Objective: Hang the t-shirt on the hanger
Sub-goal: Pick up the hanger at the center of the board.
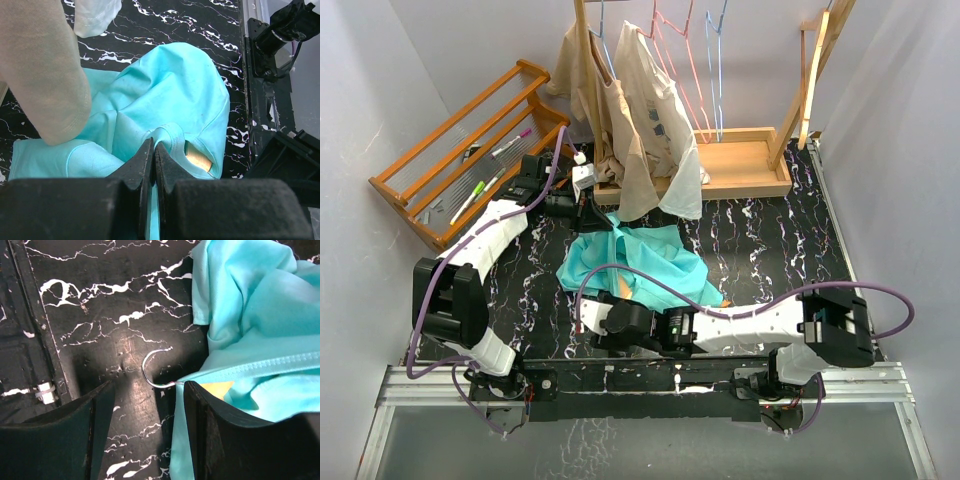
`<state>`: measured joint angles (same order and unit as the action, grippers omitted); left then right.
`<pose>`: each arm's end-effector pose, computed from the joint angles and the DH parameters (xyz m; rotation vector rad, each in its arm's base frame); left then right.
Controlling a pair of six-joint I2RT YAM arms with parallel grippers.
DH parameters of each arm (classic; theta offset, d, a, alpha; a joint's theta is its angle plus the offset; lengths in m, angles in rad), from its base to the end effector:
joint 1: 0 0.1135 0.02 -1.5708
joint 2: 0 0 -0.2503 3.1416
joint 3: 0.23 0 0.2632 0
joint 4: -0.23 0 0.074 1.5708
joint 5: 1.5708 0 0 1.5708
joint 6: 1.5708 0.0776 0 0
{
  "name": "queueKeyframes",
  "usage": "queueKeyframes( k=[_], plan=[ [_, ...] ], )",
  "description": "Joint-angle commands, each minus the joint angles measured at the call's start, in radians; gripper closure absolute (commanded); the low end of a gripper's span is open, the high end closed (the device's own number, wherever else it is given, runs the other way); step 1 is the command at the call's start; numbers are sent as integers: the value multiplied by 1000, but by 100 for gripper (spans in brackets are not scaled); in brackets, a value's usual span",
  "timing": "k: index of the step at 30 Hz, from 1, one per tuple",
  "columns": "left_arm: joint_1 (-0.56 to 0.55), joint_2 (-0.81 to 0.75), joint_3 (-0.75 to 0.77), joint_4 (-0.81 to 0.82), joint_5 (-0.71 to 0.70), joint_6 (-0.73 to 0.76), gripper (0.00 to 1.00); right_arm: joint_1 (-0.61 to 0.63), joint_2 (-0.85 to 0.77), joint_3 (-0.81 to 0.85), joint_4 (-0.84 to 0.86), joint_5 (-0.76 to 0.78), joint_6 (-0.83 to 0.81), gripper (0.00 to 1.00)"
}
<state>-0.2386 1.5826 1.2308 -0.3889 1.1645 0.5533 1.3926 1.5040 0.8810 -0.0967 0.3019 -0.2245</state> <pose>0.3344 -0.1547 0.2612 1.2566 1.5593 -1.1178 0.0861 0.3480 0.1648 -1.5278 1.6742 0.2782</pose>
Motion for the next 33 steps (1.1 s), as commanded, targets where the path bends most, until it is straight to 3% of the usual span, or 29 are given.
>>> queueKeyframes(
  k=[1,8,11,16,20,21,33],
  plan=[
    [0,-20,36,12,57,-3,100,13,57,55,103,-19,-28,42],
    [0,-30,38,4,56,0,100,17,155,77,150,44,-62,42],
    [2,-34,34,0,58,3,100,17,180,77,174,119,-82,48],
    [3,-39,30,-3,61,6,100,18,172,50,241,243,-123,62],
    [3,-40,30,-5,65,5,100,24,140,35,281,309,-148,90],
    [3,-40,30,-5,64,6,100,26,124,33,289,316,-150,92],
    [5,-52,33,7,55,-4,100,3,-110,52,172,372,-113,92]
  ],
)
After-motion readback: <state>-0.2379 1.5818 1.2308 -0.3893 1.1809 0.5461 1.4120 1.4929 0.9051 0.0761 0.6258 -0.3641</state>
